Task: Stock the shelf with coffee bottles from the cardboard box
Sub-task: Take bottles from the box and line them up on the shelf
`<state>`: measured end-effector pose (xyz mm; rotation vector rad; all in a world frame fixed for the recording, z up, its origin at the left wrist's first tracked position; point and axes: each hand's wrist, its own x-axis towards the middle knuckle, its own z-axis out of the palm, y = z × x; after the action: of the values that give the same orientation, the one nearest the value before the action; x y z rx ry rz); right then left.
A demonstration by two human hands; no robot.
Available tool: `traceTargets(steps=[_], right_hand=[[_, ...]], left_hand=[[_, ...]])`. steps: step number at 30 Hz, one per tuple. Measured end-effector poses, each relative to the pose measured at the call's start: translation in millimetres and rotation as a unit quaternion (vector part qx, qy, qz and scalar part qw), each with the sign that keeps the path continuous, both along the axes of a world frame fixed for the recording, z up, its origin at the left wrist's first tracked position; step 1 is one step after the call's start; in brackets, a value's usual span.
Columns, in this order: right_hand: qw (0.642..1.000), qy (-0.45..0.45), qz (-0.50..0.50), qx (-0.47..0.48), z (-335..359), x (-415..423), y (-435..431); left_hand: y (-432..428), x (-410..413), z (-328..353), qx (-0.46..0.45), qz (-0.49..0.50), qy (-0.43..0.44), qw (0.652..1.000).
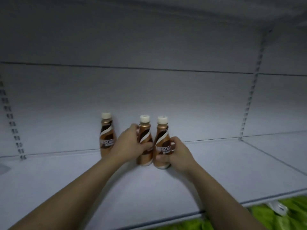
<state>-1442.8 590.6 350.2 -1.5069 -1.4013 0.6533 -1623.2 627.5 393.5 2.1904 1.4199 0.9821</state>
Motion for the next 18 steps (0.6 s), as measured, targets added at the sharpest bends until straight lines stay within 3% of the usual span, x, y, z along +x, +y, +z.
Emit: traceTargets(steps=[5, 8, 11, 13, 18], right_hand=[[0.999, -0.041, -0.008, -0.016, 5.9, -10.2, 26.7], [0.996, -0.081, -0.008, -0.031, 12.6, -17.2, 36.1], [0.996, -0.079, -0.017, -0.043, 12.2, -27.0, 46.6], [0.995, -0.085, -0.019, -0.051, 13.1, -35.6, 57.3], [0.995, -0.088, -0.033, -0.042, 9.3, -63.3, 72.4]], left_hand=[[28.5, -12.0, 29.5, 0.032, -0.046, -0.019, 0.998], [44.9, -17.4, 46.9, 0.147, 0.01, 0.127, 0.981], [54.0, -25.4, 62.9, 0.271, 0.058, 0.293, 0.915], [59.8, -32.8, 68.3, 0.284, 0.062, 0.333, 0.897], [75.3, -49.2, 70.0, 0.255, 0.082, 0.359, 0.894]])
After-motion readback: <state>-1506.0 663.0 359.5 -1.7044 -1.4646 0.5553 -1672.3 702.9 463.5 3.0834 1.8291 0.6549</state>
